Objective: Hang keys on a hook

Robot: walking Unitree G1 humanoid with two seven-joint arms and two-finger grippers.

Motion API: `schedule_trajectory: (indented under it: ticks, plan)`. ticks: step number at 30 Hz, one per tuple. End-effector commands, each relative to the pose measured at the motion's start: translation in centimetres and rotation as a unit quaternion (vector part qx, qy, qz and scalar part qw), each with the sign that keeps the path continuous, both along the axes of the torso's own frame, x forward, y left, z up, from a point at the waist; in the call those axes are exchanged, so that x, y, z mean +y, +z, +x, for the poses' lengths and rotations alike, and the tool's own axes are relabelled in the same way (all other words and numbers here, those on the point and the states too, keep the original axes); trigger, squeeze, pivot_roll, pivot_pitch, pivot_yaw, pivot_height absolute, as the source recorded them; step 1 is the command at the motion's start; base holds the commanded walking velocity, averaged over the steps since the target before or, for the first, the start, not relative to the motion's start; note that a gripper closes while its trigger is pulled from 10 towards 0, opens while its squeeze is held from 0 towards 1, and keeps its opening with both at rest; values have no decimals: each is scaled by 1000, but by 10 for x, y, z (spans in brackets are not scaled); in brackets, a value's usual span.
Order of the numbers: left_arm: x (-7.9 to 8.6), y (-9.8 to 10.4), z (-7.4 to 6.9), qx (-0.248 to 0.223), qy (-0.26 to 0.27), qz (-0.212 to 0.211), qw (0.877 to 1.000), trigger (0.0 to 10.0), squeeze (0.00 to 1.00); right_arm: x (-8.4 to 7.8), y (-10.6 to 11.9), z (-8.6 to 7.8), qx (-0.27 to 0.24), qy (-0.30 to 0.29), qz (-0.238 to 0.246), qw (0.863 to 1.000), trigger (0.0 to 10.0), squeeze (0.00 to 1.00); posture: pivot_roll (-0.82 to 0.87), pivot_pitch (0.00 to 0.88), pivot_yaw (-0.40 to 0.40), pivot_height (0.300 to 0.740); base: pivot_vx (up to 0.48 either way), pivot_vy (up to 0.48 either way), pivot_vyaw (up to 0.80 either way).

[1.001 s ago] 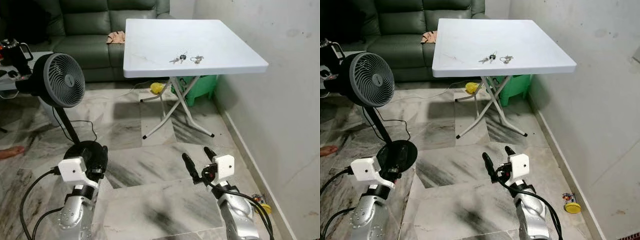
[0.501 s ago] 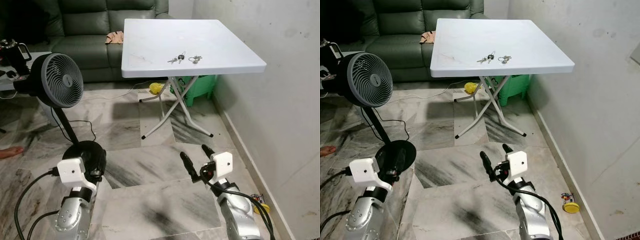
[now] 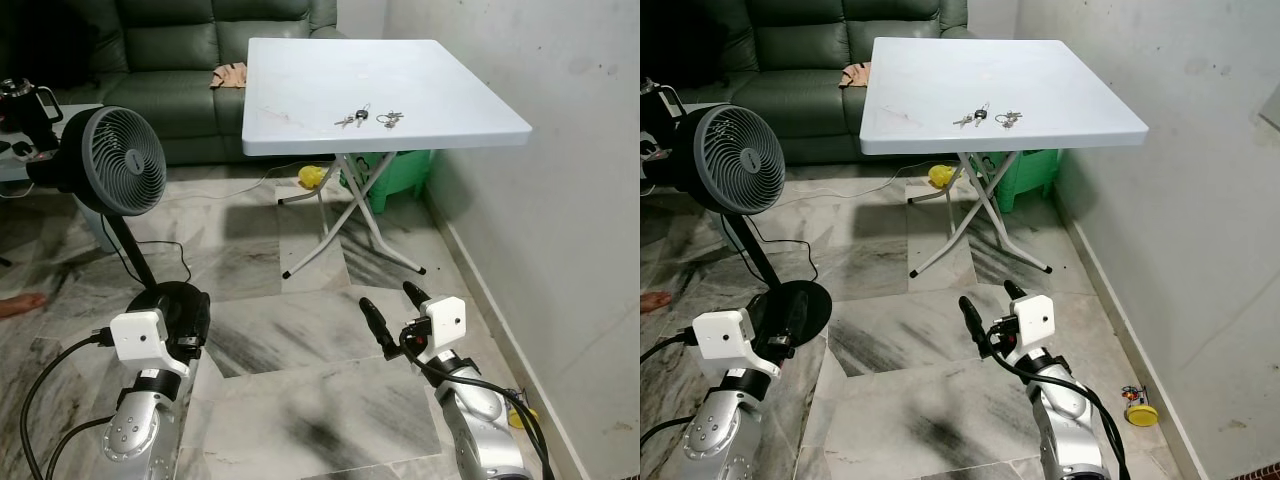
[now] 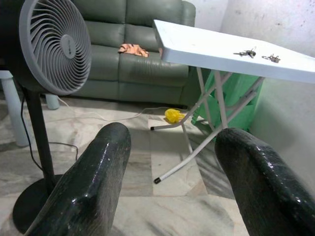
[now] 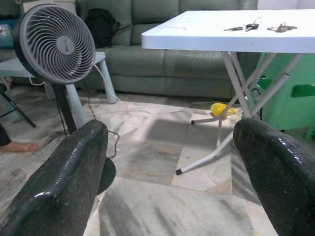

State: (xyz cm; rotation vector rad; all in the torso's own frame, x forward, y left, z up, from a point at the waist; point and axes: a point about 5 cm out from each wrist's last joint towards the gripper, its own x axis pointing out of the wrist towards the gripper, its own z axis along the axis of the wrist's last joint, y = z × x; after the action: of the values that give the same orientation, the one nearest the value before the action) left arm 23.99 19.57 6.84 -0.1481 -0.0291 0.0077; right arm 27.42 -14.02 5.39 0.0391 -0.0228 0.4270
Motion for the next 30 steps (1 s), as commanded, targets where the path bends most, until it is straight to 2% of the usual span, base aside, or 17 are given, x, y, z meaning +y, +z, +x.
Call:
schedule_trajectory:
  ticks: [1, 11, 30]
  plan:
    - [0, 4, 0, -3, -4, 2, 1000, 10000, 0, 0, 3, 0, -5, 4, -6, 1000, 10000, 0, -70, 0, -16, 740, 349, 0, 0]
    - [-5, 8, 5, -9, -13, -5, 1000, 10000, 0, 1, 2, -1, -1, 3, -6, 1000, 10000, 0, -74, 0, -11, 740, 436, 0, 0]
    - [-5, 8, 5, -8, -18, -4, 1000, 10000, 0, 1, 4, -1, -4, 4, -9, 1000, 10000, 0, -71, 0, -15, 740, 469, 0, 0]
